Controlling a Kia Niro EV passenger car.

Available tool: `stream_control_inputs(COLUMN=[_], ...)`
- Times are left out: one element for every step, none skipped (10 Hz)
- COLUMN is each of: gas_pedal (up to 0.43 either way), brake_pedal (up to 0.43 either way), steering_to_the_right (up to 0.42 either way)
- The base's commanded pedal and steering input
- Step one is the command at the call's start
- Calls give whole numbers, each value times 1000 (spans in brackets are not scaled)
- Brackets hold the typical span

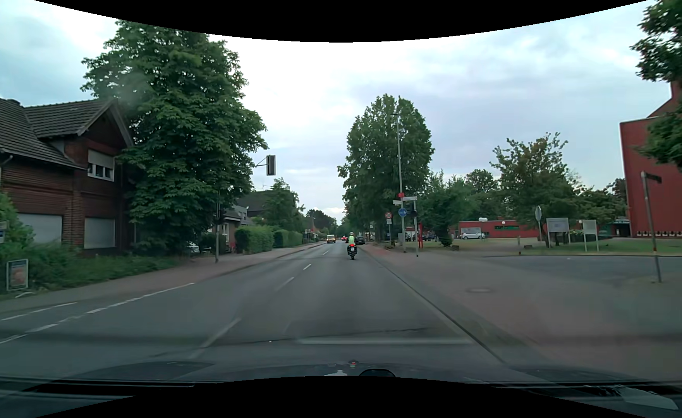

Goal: Follow the waypoints while adhering to traffic rules and regulations

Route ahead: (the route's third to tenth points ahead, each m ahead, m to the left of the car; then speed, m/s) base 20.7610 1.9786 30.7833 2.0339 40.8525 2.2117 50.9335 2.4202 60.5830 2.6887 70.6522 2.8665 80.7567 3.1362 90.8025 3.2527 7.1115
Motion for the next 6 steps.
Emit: stream_control_inputs(gas_pedal=[130,130,130,130,130,130], brake_pedal=[0,0,0,0,0,0], steering_to_the_right=[0,0,1,0,0,0])
